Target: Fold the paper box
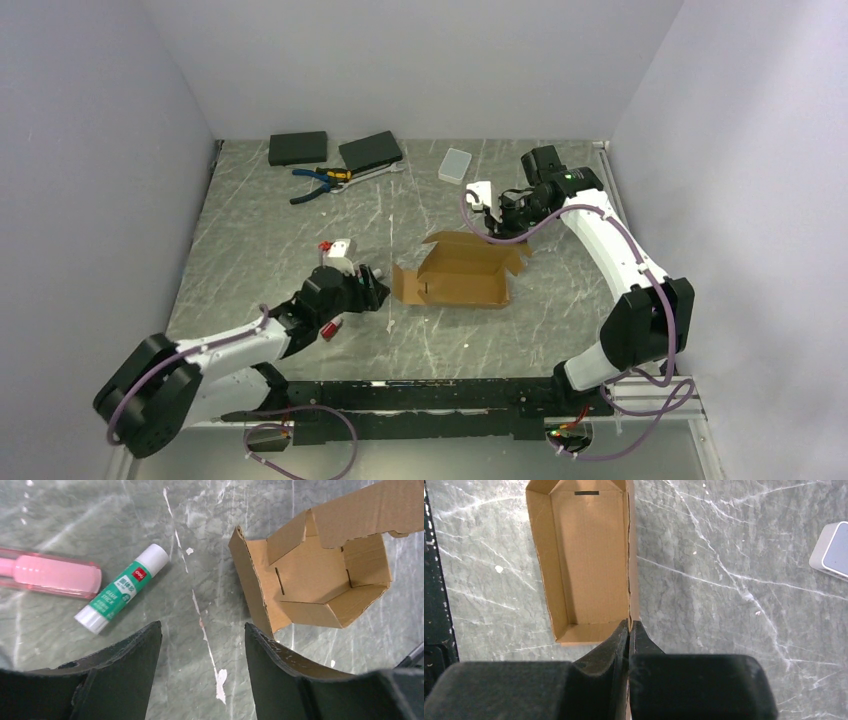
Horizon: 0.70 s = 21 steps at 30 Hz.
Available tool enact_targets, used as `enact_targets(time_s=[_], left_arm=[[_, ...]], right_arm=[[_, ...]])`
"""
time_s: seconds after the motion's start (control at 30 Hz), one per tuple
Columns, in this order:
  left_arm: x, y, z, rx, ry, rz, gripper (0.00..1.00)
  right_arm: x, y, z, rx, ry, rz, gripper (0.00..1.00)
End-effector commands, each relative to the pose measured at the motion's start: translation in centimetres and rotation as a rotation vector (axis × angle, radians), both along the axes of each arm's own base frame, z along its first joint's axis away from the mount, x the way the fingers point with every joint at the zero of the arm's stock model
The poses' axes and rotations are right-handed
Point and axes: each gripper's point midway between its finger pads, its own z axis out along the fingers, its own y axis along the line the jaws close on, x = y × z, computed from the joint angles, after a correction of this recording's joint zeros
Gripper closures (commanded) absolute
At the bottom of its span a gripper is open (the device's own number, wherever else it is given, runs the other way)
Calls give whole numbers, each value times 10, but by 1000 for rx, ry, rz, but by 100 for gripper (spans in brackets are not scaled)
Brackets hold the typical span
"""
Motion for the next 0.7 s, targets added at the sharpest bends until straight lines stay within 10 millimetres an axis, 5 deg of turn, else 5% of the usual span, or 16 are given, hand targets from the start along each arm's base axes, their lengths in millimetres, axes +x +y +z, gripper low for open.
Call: enact_targets(time_s=[0.0, 0.17, 0.67], left_arm=[[18, -33, 30, -182, -33, -55, 36], [37, -35, 23, -157, -3, -18, 49], [47, -61, 19, -173, -22, -149, 51]], right_arm=[[7, 7, 9, 34, -15, -13, 97], [8, 9, 12, 47, -1, -22, 97], [11, 16, 15, 87, 31, -47, 97]])
